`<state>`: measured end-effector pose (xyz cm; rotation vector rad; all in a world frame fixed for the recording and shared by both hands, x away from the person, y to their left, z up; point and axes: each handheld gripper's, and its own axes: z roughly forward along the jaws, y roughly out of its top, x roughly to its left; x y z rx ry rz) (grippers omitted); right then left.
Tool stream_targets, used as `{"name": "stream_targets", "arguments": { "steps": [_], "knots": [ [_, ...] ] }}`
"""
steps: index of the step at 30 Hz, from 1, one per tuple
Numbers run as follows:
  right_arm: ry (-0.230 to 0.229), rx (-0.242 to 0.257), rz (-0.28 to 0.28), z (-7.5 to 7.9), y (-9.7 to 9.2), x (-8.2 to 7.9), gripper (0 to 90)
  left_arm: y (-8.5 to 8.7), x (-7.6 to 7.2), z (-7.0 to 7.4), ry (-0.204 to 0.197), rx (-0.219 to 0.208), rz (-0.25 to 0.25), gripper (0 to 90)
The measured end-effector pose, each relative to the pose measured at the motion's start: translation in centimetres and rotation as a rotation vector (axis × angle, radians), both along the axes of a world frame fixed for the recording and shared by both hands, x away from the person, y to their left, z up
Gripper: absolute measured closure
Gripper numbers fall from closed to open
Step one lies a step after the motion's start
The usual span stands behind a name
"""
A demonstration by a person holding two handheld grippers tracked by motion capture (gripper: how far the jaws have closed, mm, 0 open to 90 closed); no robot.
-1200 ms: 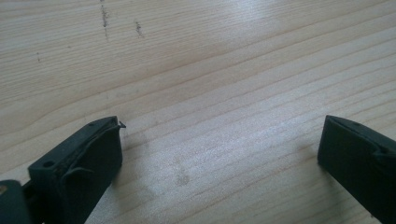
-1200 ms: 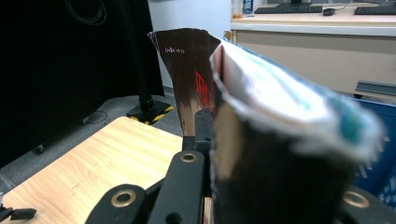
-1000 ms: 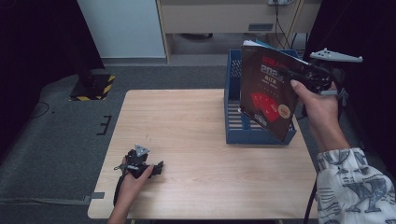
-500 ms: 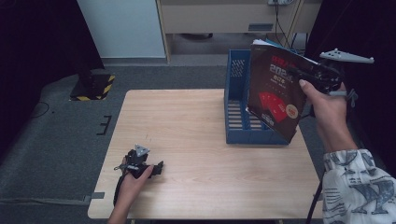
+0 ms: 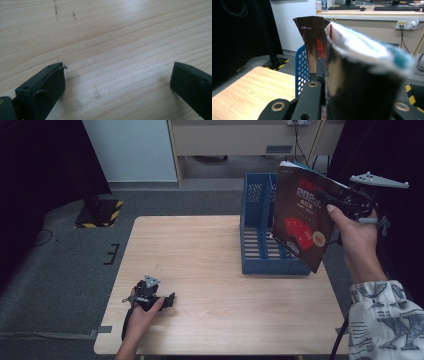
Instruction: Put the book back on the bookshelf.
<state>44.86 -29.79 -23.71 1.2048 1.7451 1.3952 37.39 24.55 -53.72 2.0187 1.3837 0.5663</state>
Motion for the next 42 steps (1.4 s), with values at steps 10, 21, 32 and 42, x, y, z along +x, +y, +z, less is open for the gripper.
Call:
{"name": "stream_targets", "arguments": {
  "steps": [10, 21, 32, 42],
  "knots": [
    [0.003, -0.015, -0.052, 0.0, -0.8, 0.0, 87.1, 0.0, 0.0, 0.0, 0.0, 0.0, 0.0, 0.0],
    [0.013, -0.02, -0.101, 0.0, -1.9, 0.0, 87.1, 0.0, 0.0, 0.0, -0.001, 0.0, 0.0, 0.0],
    [0.021, -0.025, -0.139, -0.2, -3.1, 0.0, 87.1, -0.1, 0.0, 0.0, -0.001, -0.002, 0.002, 0.0],
    [0.042, -0.042, -0.177, -0.4, -3.7, 0.5, 87.1, -0.2, 0.0, 0.0, -0.001, -0.001, 0.004, 0.0]
  ]
}}
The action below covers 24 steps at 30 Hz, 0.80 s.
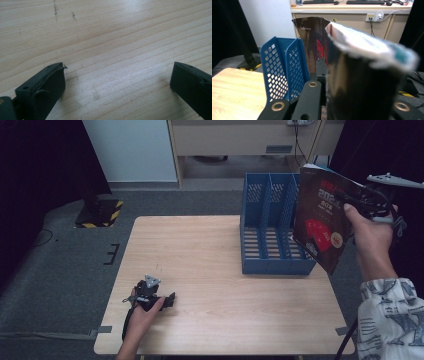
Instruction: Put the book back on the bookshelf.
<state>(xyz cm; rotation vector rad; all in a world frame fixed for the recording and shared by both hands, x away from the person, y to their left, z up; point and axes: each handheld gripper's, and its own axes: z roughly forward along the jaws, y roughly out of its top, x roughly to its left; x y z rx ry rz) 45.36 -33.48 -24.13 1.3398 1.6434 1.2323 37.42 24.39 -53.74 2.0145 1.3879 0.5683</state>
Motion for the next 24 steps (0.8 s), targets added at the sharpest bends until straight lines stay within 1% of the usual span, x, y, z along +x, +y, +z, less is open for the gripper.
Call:
{"name": "stream_targets", "arguments": {
  "steps": [4, 5, 8, 9, 11, 13, 16, 18, 24],
  "knots": [
    [0.011, -0.009, -0.014, -0.4, 0.1, 0.8, 87.1, 0.0, 0.0, 0.0, 0.001, 0.001, -0.001, 0.0],
    [0.015, -0.002, -0.023, -0.5, 0.1, 1.2, 87.1, 0.0, 0.0, 0.0, 0.0, 0.001, -0.001, 0.0],
    [0.014, -0.004, -0.031, -0.6, 0.1, 1.7, 87.1, 0.0, 0.0, 0.0, 0.001, 0.001, -0.002, 0.0],
    [0.01, 0.005, -0.044, -0.7, 0.0, 2.0, 87.1, 0.0, 0.0, 0.0, 0.001, 0.001, -0.002, 0.0],
    [0.012, 0.008, -0.05, -0.8, -0.1, 2.2, 87.1, 0.0, 0.0, 0.0, 0.001, 0.001, -0.002, 0.0],
    [0.016, 0.016, -0.06, -1.0, -0.1, 2.7, 87.1, 0.0, 0.0, 0.0, 0.0, 0.001, -0.002, 0.0],
    [0.015, 0.012, -0.053, -1.1, -0.1, 3.0, 87.1, -0.1, 0.0, 0.0, 0.0, 0.001, -0.001, 0.0],
    [0.014, 0.03, -0.061, -1.3, 0.0, 3.4, 87.1, -0.1, 0.0, 0.0, -0.001, 0.001, -0.001, 0.0],
    [0.02, 0.038, -0.075, -1.8, 0.2, 4.3, 87.1, -0.1, 0.0, 0.0, 0.0, 0.0, -0.001, 0.0]
  ]
}}
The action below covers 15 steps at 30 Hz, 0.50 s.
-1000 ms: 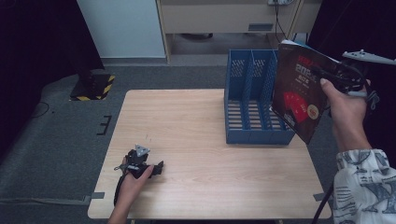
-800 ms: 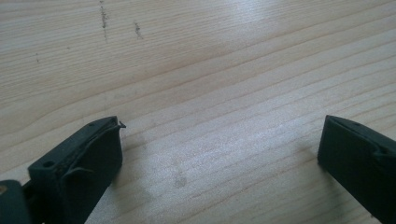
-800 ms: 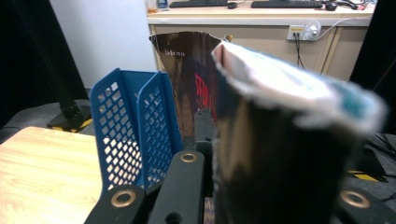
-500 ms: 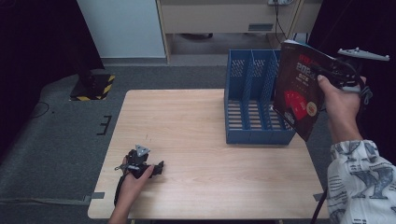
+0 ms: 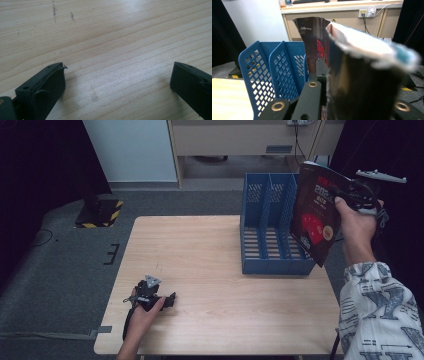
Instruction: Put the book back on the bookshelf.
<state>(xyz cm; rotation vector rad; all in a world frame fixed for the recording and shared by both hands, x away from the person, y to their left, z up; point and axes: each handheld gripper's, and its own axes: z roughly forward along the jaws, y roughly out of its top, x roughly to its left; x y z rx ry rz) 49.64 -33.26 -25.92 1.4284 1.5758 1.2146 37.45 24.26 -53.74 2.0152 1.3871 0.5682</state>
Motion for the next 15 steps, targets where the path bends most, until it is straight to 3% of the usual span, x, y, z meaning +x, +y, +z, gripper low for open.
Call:
{"name": "stream_targets", "arguments": {
  "steps": [15],
  "knots": [
    [-0.015, -0.002, -0.023, -0.7, 0.6, 1.3, 87.1, 0.0, 0.0, 0.0, 0.0, -0.001, 0.001, 0.0]
  ]
}}
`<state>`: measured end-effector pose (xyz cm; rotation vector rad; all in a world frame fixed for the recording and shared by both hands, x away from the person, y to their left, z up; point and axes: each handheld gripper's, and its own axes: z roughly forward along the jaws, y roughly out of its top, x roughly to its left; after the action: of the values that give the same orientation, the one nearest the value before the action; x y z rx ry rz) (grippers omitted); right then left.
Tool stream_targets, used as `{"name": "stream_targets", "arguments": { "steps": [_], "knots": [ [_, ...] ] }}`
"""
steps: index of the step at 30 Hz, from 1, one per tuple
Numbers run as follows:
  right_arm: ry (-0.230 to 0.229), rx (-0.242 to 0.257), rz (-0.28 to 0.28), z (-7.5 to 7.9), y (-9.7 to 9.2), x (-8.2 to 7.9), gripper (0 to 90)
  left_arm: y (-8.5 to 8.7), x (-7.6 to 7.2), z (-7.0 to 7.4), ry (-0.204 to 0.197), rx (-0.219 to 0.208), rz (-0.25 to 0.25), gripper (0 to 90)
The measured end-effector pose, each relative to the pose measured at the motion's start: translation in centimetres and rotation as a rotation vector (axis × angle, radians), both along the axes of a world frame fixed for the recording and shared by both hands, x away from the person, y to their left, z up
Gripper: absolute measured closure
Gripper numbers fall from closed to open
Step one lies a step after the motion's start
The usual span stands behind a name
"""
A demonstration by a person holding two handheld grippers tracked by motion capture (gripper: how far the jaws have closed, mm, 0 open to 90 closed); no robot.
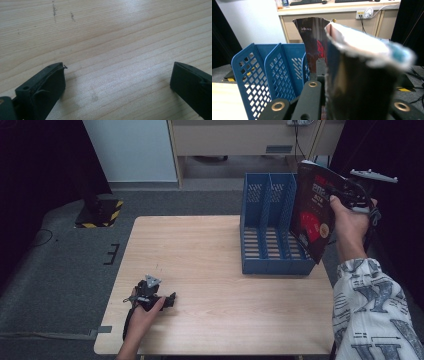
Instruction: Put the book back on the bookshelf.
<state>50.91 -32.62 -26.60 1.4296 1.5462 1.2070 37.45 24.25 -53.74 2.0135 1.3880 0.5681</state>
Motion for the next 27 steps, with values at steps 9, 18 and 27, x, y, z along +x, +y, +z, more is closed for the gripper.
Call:
{"name": "stream_targets", "arguments": {
  "steps": [9, 18, 27],
  "knots": [
    [-0.006, 0.003, -0.008, -0.36, 0.27, 0.5, 87.1, 0.0, 0.02, 0.01, 0.0, 0.002, -0.004, 0.0],
    [-0.015, 0.003, -0.005, -0.53, 0.65, 0.75, 87.1, -0.03, 0.03, 0.0, 0.0, 0.001, -0.003, 0.0],
    [-0.045, -0.003, -0.005, -0.88, 0.82, 0.68, 87.1, -0.13, 0.05, 0.0, 0.0, 0.0, -0.005, 0.0]
  ]
}}
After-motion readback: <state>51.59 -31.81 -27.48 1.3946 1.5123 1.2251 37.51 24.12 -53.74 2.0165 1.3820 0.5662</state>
